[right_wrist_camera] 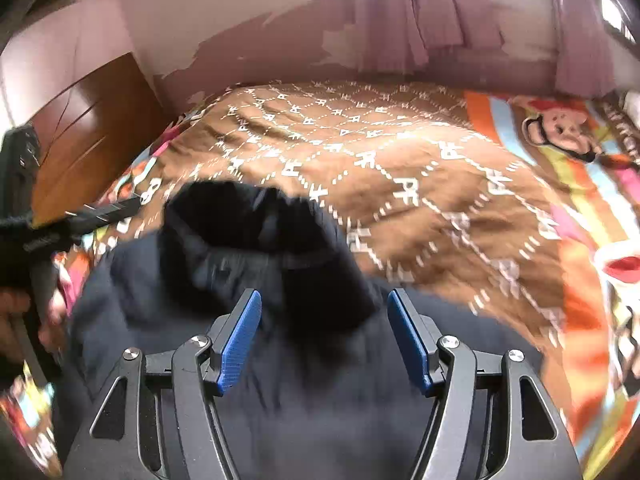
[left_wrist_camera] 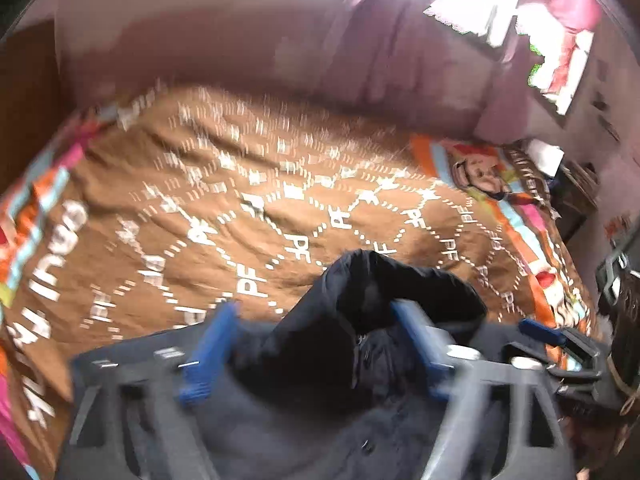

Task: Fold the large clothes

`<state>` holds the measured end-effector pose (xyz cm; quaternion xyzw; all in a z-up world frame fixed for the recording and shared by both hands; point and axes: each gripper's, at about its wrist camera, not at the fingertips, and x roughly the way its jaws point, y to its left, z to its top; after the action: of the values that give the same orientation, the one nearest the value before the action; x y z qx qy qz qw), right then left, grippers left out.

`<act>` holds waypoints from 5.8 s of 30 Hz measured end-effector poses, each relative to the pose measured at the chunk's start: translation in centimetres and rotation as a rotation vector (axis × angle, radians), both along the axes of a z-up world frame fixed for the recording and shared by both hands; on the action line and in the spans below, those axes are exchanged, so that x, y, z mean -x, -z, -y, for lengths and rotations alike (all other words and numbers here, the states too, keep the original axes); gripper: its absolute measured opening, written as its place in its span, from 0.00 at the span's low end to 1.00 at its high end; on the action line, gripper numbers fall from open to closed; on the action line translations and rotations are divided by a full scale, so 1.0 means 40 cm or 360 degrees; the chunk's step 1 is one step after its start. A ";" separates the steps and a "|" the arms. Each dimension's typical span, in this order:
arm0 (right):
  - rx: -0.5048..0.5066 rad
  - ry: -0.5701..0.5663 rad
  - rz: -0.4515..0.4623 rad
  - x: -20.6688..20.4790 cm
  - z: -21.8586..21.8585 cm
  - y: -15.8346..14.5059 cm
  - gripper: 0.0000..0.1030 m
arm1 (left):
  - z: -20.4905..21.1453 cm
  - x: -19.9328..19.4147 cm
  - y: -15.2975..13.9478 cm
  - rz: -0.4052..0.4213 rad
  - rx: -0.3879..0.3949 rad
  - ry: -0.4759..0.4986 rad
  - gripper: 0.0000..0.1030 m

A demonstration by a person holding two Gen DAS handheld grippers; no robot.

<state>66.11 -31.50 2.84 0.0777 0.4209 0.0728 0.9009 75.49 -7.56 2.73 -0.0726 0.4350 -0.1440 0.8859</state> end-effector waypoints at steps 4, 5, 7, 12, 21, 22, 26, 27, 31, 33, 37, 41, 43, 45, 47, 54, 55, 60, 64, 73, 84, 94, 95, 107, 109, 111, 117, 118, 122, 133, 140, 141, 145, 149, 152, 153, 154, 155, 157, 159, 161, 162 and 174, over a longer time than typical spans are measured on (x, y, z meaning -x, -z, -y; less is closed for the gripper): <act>-0.0141 -0.0037 -0.0181 -0.138 -0.014 0.026 0.51 | 0.055 -0.087 0.054 -0.0250 -0.0046 0.0070 0.42; -0.0120 -0.0041 -0.0214 -0.161 -0.025 0.027 0.51 | 0.058 -0.095 0.060 -0.0262 -0.0080 0.0057 0.41; -0.0051 -0.0068 -0.0268 -0.199 -0.049 0.033 0.51 | 0.061 -0.099 0.064 -0.0279 -0.0059 0.0022 0.41; -0.0029 -0.0030 -0.0386 -0.257 -0.072 0.061 0.10 | 0.035 -0.116 0.048 -0.0288 0.0089 -0.0002 0.06; -0.0098 -0.0110 -0.0173 -0.045 -0.002 -0.019 0.05 | -0.076 0.041 -0.013 -0.0210 0.0305 0.0272 0.04; -0.0089 -0.0125 -0.0171 -0.023 0.009 -0.020 0.05 | -0.084 0.056 -0.001 -0.0272 0.0321 0.0270 0.04; 0.0035 -0.0252 -0.0226 0.070 0.001 0.022 0.05 | -0.058 0.127 0.062 -0.0448 0.0124 0.0379 0.04; 0.0083 -0.0280 -0.0250 0.080 -0.008 0.032 0.05 | -0.039 0.142 0.080 -0.0473 0.0027 0.0415 0.04; 0.0211 -0.0337 -0.0406 0.096 -0.032 0.121 0.05 | 0.002 0.146 0.163 -0.0604 -0.0172 0.0433 0.04; 0.0232 -0.0337 -0.0460 0.094 -0.038 0.164 0.05 | 0.021 0.140 0.203 -0.0614 -0.0250 0.0449 0.04; 0.0076 -0.0260 -0.0488 0.088 -0.013 0.167 0.06 | 0.021 0.159 0.205 -0.0524 -0.0284 0.0489 0.07; -0.0117 -0.0251 -0.0471 0.103 0.042 0.117 0.16 | -0.028 0.177 0.154 -0.0479 -0.0121 0.0452 0.08; -0.0176 -0.0275 -0.0430 0.119 0.062 0.081 0.33 | -0.046 0.187 0.133 -0.0447 -0.0102 0.0470 0.10; -0.0232 -0.0298 -0.0372 0.135 0.077 0.039 0.49 | -0.053 0.196 0.127 -0.0443 -0.0162 0.0535 0.11; -0.0265 -0.0253 -0.0328 0.132 0.094 0.008 0.49 | -0.061 0.204 0.122 -0.0439 -0.0213 0.0603 0.15; -0.0376 -0.0048 -0.0377 -0.016 0.074 0.069 0.28 | -0.100 0.227 0.066 -0.0307 -0.0174 0.0506 0.21; -0.0402 -0.0035 -0.0434 -0.032 0.065 0.102 0.25 | -0.109 0.230 0.051 -0.0279 -0.0147 0.0462 0.21; -0.0491 -0.0055 -0.0554 0.017 0.022 0.195 0.22 | -0.140 0.245 -0.031 -0.0031 -0.0007 0.0305 0.21; -0.0357 -0.0206 -0.0589 0.034 -0.021 0.192 0.22 | -0.077 0.184 -0.026 -0.0101 0.0129 0.0408 0.22; -0.0168 -0.0293 -0.0844 0.006 -0.066 0.271 0.20 | 0.063 0.119 0.209 -0.0522 -0.0308 0.0577 0.12; 0.0031 -0.0280 -0.0807 -0.026 -0.153 0.338 0.19 | 0.050 0.113 0.290 -0.0475 -0.0259 0.0400 0.07; 0.0090 -0.0157 -0.0448 0.072 -0.171 0.328 0.19 | 0.021 0.180 0.286 -0.0277 -0.0162 0.0281 0.07; 0.0077 -0.0151 -0.0416 0.081 -0.167 0.326 0.20 | 0.016 0.186 0.284 -0.0249 -0.0162 0.0278 0.07; -0.0058 -0.0020 -0.0046 0.306 -0.051 0.168 0.33 | -0.049 0.333 0.150 -0.0015 0.0150 0.0055 0.08; -0.0052 -0.0005 0.0013 0.344 -0.033 0.138 0.45 | -0.043 0.361 0.127 0.0041 0.0142 0.0066 0.08; -0.0020 0.0001 0.0097 0.393 -0.020 0.099 0.55 | -0.038 0.391 0.107 0.0084 0.0113 0.0047 0.09; -0.0006 0.0001 0.0272 0.460 0.007 0.034 0.76 | -0.057 0.511 0.034 0.0278 0.0097 -0.0015 0.67; -0.0007 0.0015 0.0296 0.467 0.004 0.027 0.81 | -0.064 0.535 0.020 0.0327 0.0111 -0.0046 0.80; -0.0036 0.0095 0.0413 0.540 0.008 -0.020 0.94 | -0.083 0.618 -0.037 0.0388 0.0159 -0.0078 0.82; -0.0058 0.0103 0.0617 0.864 0.013 -0.214 0.99 | -0.072 0.980 -0.262 0.0677 0.0046 -0.0051 1.00; 0.0032 0.0053 0.0722 1.092 -0.007 -0.307 0.99 | -0.077 1.192 -0.339 0.0786 -0.0033 -0.0082 1.00; 0.0041 0.0045 0.0741 1.124 -0.010 -0.318 0.99 | -0.075 1.219 -0.343 0.0795 -0.0045 -0.0087 1.00; 0.0037 0.0040 0.0780 1.247 -0.008 -0.357 0.99 | -0.074 1.339 -0.346 0.0841 -0.0069 -0.0098 1.00; 0.0054 0.0057 0.0830 1.355 -0.006 -0.370 0.99 | -0.070 1.436 -0.326 0.0836 -0.0077 -0.0054 1.00; 0.0067 0.0069 0.0849 1.422 -0.016 -0.364 0.99 | -0.074 1.503 -0.302 0.0825 -0.0107 -0.0044 1.00; 0.0075 0.0064 0.0848 1.441 -0.023 -0.357 0.99 | -0.077 1.518 -0.294 0.0819 -0.0119 -0.0038 1.00; 0.0091 0.0051 0.0842 1.458 -0.028 -0.348 0.99 | -0.081 1.540 -0.281 0.0808 -0.0140 -0.0034 1.00; 0.0108 0.0040 0.0837 1.473 -0.035 -0.344 0.99 | -0.085 1.553 -0.273 0.0798 -0.0163 -0.0034 1.00; 0.0162 0.0015 0.0814 1.504 -0.048 -0.327 0.99 | -0.096 1.584 -0.252 0.0779 -0.0234 -0.0009 1.00; 0.0191 -0.0011 0.0791 1.532 -0.055 -0.309 0.99 | -0.108 1.606 -0.235 0.0794 -0.0279 0.0021 1.00; 0.0214 -0.0031 0.0756 1.556 -0.057 -0.293 0.99 | -0.124 1.627 -0.210 0.0784 -0.0321 0.0039 1.00; 0.0224 -0.0035 0.0738 1.566 -0.057 -0.284 0.99 | -0.132 1.635 -0.199 0.0766 -0.0320 0.0051 1.00; 0.0363 -0.0128 0.0438 1.630 -0.088 -0.088 0.99 | -0.231 1.681 -0.035 0.0517 -0.0352 0.0110 1.00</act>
<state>0.90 -28.00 6.35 -0.0524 0.3020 0.0705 0.9493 8.25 1.67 4.11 0.0643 0.3016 -0.1354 0.9416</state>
